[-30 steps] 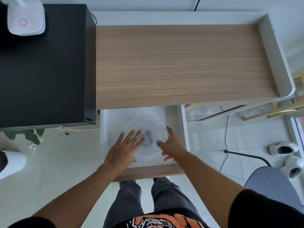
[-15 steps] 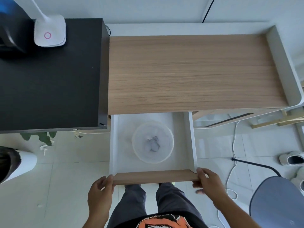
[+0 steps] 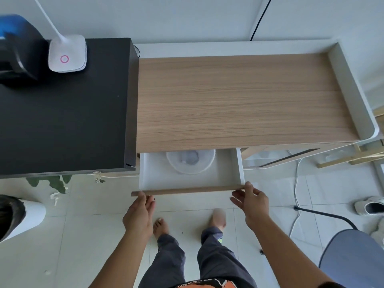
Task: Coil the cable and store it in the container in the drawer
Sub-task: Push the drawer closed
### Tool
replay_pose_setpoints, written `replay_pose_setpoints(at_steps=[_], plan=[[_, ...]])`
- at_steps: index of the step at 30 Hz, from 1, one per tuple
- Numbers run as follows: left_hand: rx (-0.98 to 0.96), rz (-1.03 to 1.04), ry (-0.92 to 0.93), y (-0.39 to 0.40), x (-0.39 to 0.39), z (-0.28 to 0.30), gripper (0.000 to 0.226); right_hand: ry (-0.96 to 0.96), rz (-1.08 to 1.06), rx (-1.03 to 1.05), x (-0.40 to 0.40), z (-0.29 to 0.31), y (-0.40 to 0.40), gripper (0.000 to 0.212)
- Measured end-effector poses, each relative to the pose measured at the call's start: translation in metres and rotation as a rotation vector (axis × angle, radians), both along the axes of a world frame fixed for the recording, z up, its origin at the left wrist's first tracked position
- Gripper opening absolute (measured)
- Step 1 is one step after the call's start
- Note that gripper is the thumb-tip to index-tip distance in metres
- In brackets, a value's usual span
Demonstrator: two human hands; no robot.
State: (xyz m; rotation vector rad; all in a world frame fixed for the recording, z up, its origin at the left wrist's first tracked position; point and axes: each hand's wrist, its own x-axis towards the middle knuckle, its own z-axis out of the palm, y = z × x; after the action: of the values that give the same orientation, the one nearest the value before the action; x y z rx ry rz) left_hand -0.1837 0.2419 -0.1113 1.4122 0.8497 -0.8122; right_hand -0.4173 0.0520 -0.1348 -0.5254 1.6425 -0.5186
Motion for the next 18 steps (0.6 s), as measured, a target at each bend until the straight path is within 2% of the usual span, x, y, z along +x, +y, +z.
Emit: replay_pose_setpoints(at_steps=[3, 11, 15, 18], plan=[[-0.051, -0.039, -0.006, -0.022, 0.009, 0.004, 0.019, -0.040, -0.037, -0.023, 0.023, 0.007, -0.017, 0.041], [-0.006, -0.078, -0.084, -0.065, 0.027, 0.001, 0.023, -0.030, -0.077, 0.043, 0.059, 0.015, -0.061, 0.022], [-0.022, -0.081, -0.110, -0.077, 0.034, 0.003, 0.031, -0.055, -0.147, 0.085, 0.068, 0.016, -0.069, 0.024], [-0.041, -0.074, -0.112, -0.087, 0.042, 0.007, 0.036, -0.146, -0.198, 0.042, 0.078, 0.020, -0.072, 0.037]])
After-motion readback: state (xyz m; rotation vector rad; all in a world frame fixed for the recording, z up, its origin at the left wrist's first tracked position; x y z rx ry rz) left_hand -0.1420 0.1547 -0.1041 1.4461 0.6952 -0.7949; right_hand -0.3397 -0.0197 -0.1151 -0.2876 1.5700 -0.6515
